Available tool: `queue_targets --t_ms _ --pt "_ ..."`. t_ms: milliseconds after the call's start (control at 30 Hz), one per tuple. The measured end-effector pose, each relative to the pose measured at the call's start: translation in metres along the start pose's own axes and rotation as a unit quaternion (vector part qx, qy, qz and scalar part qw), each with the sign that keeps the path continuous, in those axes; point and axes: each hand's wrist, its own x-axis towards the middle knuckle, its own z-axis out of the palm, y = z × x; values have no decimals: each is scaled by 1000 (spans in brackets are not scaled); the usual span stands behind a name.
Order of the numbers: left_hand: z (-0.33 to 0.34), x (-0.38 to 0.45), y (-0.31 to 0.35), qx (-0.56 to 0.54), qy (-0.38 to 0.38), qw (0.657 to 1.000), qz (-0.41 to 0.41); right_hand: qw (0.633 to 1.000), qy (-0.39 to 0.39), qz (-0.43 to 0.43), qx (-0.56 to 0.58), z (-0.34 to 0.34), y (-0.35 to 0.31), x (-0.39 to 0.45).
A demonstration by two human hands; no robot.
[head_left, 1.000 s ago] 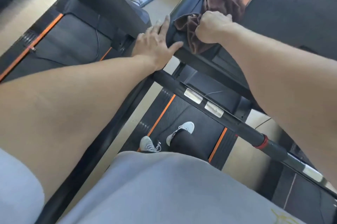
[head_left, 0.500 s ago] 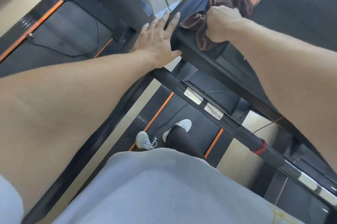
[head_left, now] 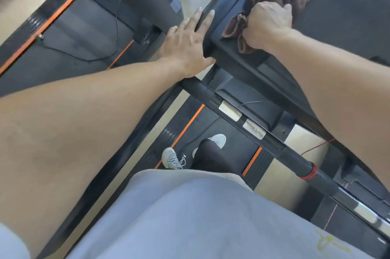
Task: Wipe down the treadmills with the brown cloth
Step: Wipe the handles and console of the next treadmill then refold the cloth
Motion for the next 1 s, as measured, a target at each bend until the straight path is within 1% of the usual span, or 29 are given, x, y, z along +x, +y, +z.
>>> queue_targets --t_ms 100,167,200,267,333,367,400,433,533,600,667,733,800,900,1000 --pt "-4 1 -1 -5 -2 1000 -2 995 -58 6 87 -10 0 -6" --pt "-6 -1 -2 -27 -8 1000 1 984 -99 28 146 -17 7 -9" --pt "-6 -1 -2 -39 -9 999 2 978 -106 36 178 -24 11 -11" --pt "-8 -1 -3 -55 -14 998 1 967 -94 35 235 -38 17 -15" --pt "-10 -2 -5 -70 -28 997 0 955 -55 19 289 -44 18 -20" --pt "-9 -2 -6 -77 -31 997 0 957 -31 10 289 -42 17 -22" --pt "-10 -3 -6 -88 -31 996 3 963 -9 8 268 -38 13 -27" --pt "-10 -3 -6 -101 -30 994 4 973 -2 9 233 -30 10 -27" --pt "-13 -5 -6 -143 -31 989 -20 984 -40 61 163 12 -8 -17" --pt "-17 -7 -4 -150 -32 988 -19 986 -8 84 145 33 -25 -11" --pt "-17 -6 -2 -156 -26 987 -24 983 36 95 155 40 -39 -1" --pt "-13 -3 -3 -181 -26 981 -61 978 56 95 179 36 -48 14" --pt "-9 -2 -5 -172 -18 980 -97 972 78 96 198 31 -54 32" --pt "-14 -4 -2 -165 -18 982 -87 969 101 81 213 27 -60 53" --pt "-24 -6 0 -216 0 971 -100 966 108 68 226 24 -63 61"
